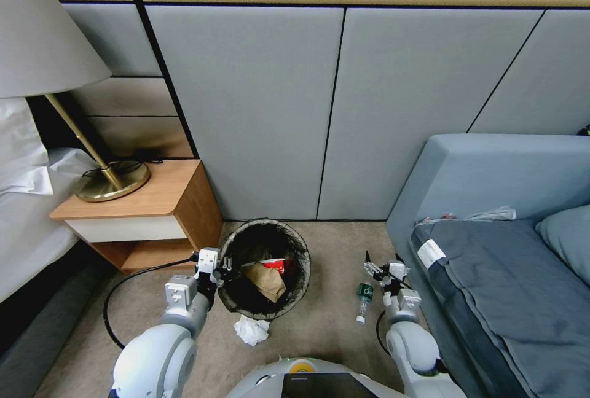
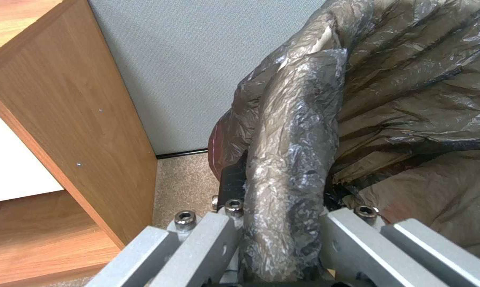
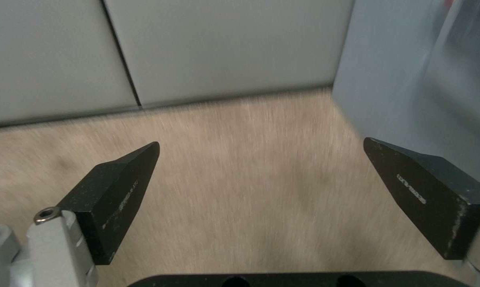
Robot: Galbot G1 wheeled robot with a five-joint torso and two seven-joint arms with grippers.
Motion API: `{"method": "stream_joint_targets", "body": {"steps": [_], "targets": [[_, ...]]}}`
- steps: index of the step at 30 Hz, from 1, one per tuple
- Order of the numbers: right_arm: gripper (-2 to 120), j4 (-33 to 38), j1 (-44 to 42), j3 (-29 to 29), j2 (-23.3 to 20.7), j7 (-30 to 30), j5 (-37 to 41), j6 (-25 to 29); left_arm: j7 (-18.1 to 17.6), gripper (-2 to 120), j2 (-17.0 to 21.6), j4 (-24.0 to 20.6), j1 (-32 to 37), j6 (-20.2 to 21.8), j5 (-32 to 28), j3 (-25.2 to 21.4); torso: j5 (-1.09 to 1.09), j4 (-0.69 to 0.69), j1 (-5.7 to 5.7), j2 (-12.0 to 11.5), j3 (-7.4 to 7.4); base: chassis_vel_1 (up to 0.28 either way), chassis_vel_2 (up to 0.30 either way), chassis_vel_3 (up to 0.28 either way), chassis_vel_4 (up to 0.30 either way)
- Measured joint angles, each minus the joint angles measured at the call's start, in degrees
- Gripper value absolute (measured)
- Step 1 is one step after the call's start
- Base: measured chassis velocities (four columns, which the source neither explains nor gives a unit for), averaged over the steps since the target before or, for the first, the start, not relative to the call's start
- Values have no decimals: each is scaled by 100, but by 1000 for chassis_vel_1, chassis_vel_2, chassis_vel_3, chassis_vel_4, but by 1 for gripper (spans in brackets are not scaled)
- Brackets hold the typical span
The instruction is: Pick up the trash bin, then pick up the garbage from the floor and place it into the trash bin.
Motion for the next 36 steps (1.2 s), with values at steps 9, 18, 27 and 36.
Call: {"method": "stream_joint_targets", "body": {"steps": [9, 18, 27, 36], "targets": [[100, -561, 340, -110, -73, 182, 830, -557, -6, 2, -11, -28, 12, 9, 3, 28, 0, 0, 0, 0, 0, 0, 0, 0, 0], [100, -1521, 669, -137, -92, 364, 1208, -812, -10, 2, -6, -33, 19, 19, 7, 46, 0, 0, 0, 0, 0, 0, 0, 0, 0], [100, -2099, 862, -171, -78, 542, 1650, -845, -9, 2, -20, -34, 18, 19, 30, 72, 0, 0, 0, 0, 0, 0, 0, 0, 0], [100, -2229, 899, -237, -55, 553, 1699, -778, -8, 2, -38, -34, 40, 24, 77, 103, 0, 0, 0, 0, 0, 0, 0, 0, 0]]}}
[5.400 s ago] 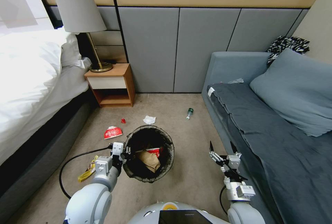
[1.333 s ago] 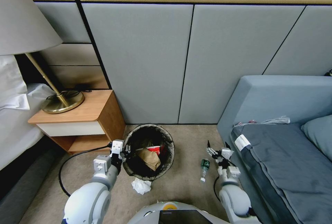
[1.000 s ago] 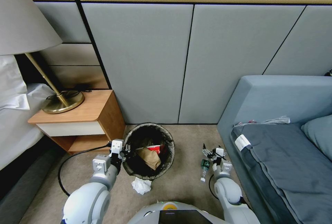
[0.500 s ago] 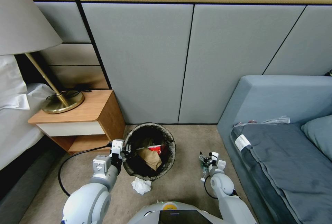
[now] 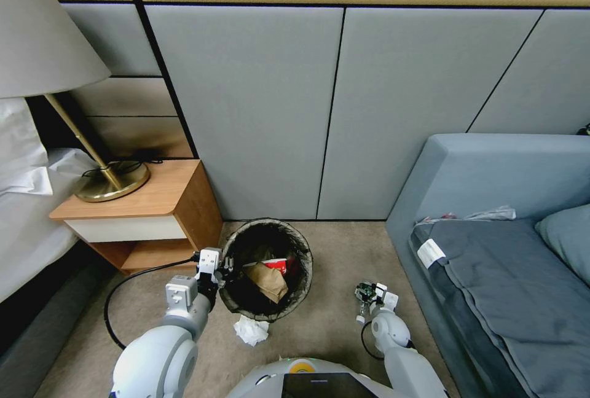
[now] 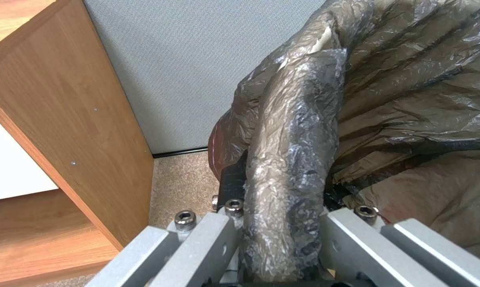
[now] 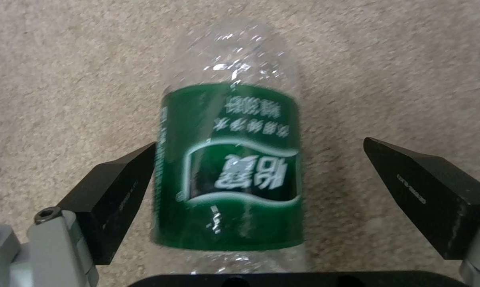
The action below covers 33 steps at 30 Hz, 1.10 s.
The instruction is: Pick up the trash bin, then pick up the garbage from the floor and place it into the trash bin.
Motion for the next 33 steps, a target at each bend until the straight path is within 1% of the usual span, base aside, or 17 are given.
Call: {"method": "stream_joint_targets", "body": {"steps": [6, 7, 9, 10, 11, 13, 14, 15, 16, 17, 18, 21, 22, 25, 29, 30, 33], "targets": [[100, -20, -12, -33, 1, -46, -10, 38, 2, 2, -26, 0, 19, 0, 43, 19, 0, 0, 0, 0, 0, 0, 0, 0, 0], [98, -25, -18, -37, -3, -63, -12, 51, 2, 2, -29, 0, 22, 0, 50, 20, 0, 0, 0, 0, 0, 0, 0, 0, 0], [89, -28, -36, -45, -12, -97, -15, 93, 2, 2, -32, 0, 27, 0, 57, 22, 0, 0, 0, 0, 0, 0, 0, 0, 0], [89, -28, -36, -45, -12, -97, -15, 93, 2, 2, -32, 0, 27, 0, 57, 22, 0, 0, 0, 0, 0, 0, 0, 0, 0], [86, -21, -56, -47, -22, -130, -14, 103, 2, 2, -35, 0, 30, 0, 63, 26, 0, 0, 0, 0, 0, 0, 0, 0, 0], [76, 0, -81, -53, -38, -167, -11, 113, 2, 2, -44, 0, 31, 0, 77, 33, 0, 0, 0, 0, 0, 0, 0, 0, 0], [76, 0, -81, -53, -38, -167, -11, 113, 2, 2, -44, 0, 31, 0, 77, 33, 0, 0, 0, 0, 0, 0, 0, 0, 0], [71, 1, -82, -55, -46, -178, -5, 115, 2, 2, -51, 0, 31, 0, 83, 37, 0, 0, 0, 0, 0, 0, 0, 0, 0], [69, 1, -82, -56, -49, -180, -2, 116, 2, 2, -52, 0, 32, 0, 84, 38, 0, 0, 0, 0, 0, 0, 0, 0, 0], [63, -11, -76, -59, -55, -190, 4, 132, 2, 2, -58, 1, 34, 0, 87, 41, 0, 0, 0, 0, 0, 0, 0, 0, 0], [63, -11, -76, -59, -55, -190, 4, 132, 2, 2, -58, 1, 34, 0, 87, 41, 0, 0, 0, 0, 0, 0, 0, 0, 0], [46, -79, -49, -71, -64, -210, 29, 185, 2, 2, -64, 2, 36, 0, 91, 42, 0, 0, 0, 0, 0, 0, 0, 0, 0], [46, -79, -49, -71, -64, -210, 29, 185, 2, 2, -64, 2, 36, 0, 91, 42, 0, 0, 0, 0, 0, 0, 0, 0, 0], [34, -115, -38, -80, -66, -223, 36, 222, 2, 2, -63, 2, 37, 0, 91, 42, -1, 0, 0, 0, 0, 0, 0, 0, 0], [28, -136, -33, -83, -65, -229, 39, 247, 2, 2, -63, 3, 36, 0, 91, 41, -1, 0, 0, 0, 0, 0, 0, 0, 0], [25, -141, -31, -83, -64, -230, 40, 267, 2, 2, -62, 3, 33, 0, 91, 41, -1, 0, 0, 0, 0, 0, 0, 0, 0], [25, -31, -66, -56, -70, -234, 51, 283, 2, 2, -59, 3, 21, 0, 91, 42, 3, 0, 0, 0, 0, 0, 0, 0, 0]]}}
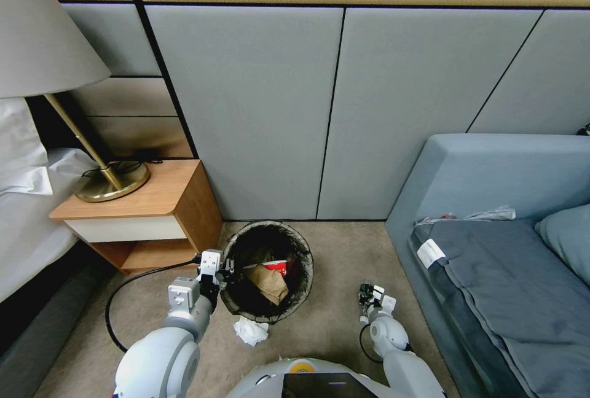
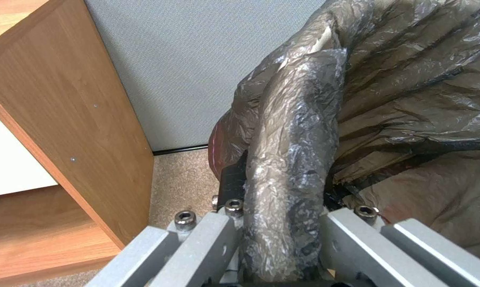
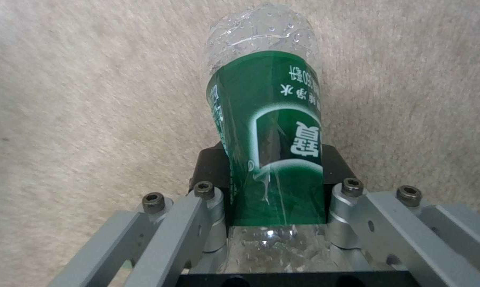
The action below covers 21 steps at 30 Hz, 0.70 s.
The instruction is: Pick up the trash bin, then pick up the garbage from the floor and place it into the trash bin.
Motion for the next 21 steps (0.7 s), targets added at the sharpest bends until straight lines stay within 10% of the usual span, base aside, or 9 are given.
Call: {"method": "stream_joint_targets", "body": {"steps": [21], "targets": [[25, 4253, -619, 472, -636, -662, -120, -498, 4, 2, 42, 69, -85, 10, -57, -33, -2, 0, 0, 0, 0, 0, 0, 0, 0]]}}
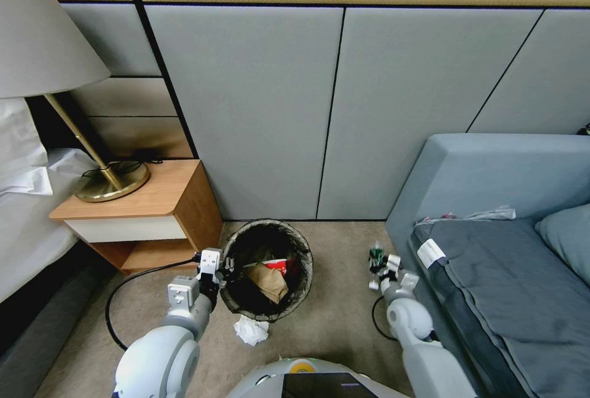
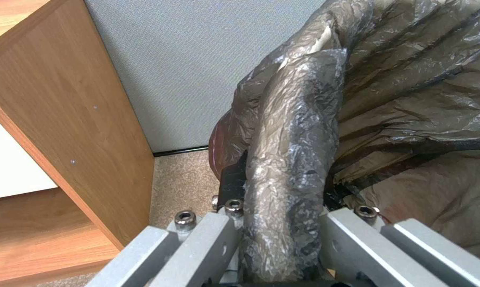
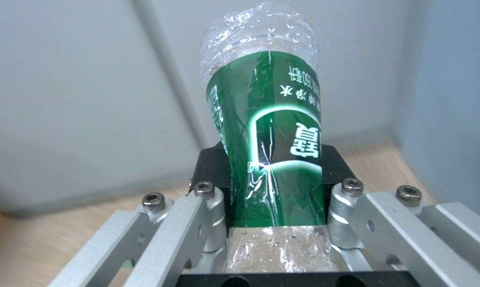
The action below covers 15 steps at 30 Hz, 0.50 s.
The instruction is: Pick up the trash bin, then pick up the garbage from the floor and place it into the trash bin.
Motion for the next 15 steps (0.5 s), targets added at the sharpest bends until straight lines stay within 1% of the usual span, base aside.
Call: {"method": "stream_joint_targets", "body": {"steps": [2, 3, 5, 6, 9, 10, 13, 15], "targets": [[25, 438, 8, -85, -114, -75, 29, -127, 1, 2, 17, 16, -5, 1, -11, 1, 0, 0, 0, 0, 0, 0, 0, 0, 0], [25, 438, 8, -85, -114, -75, 29, -127, 1, 2, 17, 16, -5, 1, -11, 1, 0, 0, 0, 0, 0, 0, 0, 0, 0], [25, 764, 56, -260, -205, -94, 84, -262, 1, 2, 42, 32, -17, 3, -31, -1, -1, 0, 0, 0, 0, 0, 0, 0, 0], [25, 764, 56, -260, -205, -94, 84, -262, 1, 2, 42, 32, -17, 3, -31, -1, -1, 0, 0, 0, 0, 0, 0, 0, 0], [25, 1088, 154, -719, -318, -123, 109, -382, 2, 2, 83, 65, -60, 5, -79, -10, 0, 0, 0, 0, 0, 0, 0, 0, 0], [25, 1088, 154, -719, -318, -123, 109, -382, 2, 2, 83, 65, -60, 5, -79, -10, 0, 0, 0, 0, 0, 0, 0, 0, 0], [25, 1217, 273, -1050, -475, -306, 116, -431, 0, 2, 116, 89, -104, 16, -137, -30, 0, 0, 0, 0, 0, 0, 0, 0, 0], [25, 1248, 323, -1132, -548, -385, 116, -441, -1, 2, 128, 91, -114, 24, -167, -40, 0, 0, 0, 0, 0, 0, 0, 0, 0]]}}
